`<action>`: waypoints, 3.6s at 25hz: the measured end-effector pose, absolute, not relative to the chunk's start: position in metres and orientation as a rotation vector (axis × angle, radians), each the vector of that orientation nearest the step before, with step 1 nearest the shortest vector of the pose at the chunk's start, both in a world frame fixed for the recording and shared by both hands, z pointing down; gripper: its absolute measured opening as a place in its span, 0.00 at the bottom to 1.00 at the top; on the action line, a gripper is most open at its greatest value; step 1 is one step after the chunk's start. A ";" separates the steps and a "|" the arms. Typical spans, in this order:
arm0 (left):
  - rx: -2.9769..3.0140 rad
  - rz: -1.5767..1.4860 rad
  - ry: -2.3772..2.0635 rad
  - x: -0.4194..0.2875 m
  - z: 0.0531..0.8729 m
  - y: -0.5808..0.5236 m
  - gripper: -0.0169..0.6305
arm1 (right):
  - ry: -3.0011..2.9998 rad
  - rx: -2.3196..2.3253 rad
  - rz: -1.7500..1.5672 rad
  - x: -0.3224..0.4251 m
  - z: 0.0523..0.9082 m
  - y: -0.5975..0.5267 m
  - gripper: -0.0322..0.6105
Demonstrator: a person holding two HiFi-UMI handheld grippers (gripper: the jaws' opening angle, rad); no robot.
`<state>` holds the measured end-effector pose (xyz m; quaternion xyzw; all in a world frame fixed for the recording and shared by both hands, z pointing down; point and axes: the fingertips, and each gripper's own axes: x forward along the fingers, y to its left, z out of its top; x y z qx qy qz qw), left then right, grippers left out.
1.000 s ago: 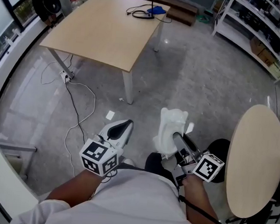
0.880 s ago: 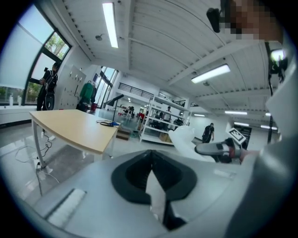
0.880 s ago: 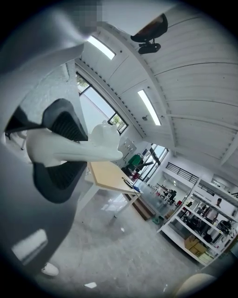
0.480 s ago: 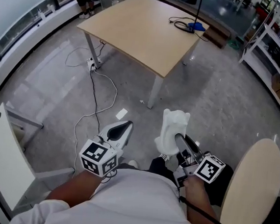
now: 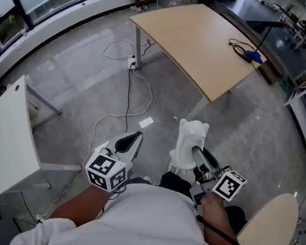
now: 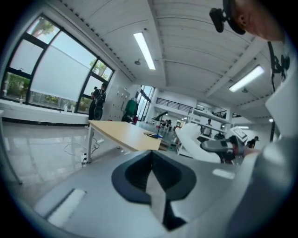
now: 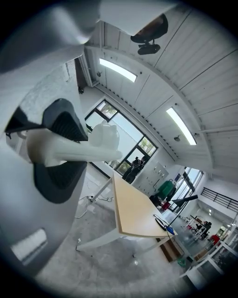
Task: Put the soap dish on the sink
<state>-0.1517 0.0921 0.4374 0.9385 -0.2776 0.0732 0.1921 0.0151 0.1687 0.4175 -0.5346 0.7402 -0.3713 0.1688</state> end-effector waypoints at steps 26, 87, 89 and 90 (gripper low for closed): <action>2.377 0.075 -1.308 -0.143 0.421 -0.035 0.04 | 2.484 -1.093 -1.189 0.046 0.410 -0.028 0.26; 2.324 0.071 -1.404 -0.314 0.428 -0.289 0.04 | 2.536 -1.043 -1.346 -0.129 0.440 -0.296 0.26; 2.334 0.074 -1.379 -0.324 0.428 -0.302 0.04 | 2.520 -1.073 -1.343 -0.138 0.439 -0.309 0.26; 2.342 0.077 -1.364 -0.329 0.427 -0.308 0.04 | 2.510 -1.088 -1.343 -0.142 0.438 -0.314 0.26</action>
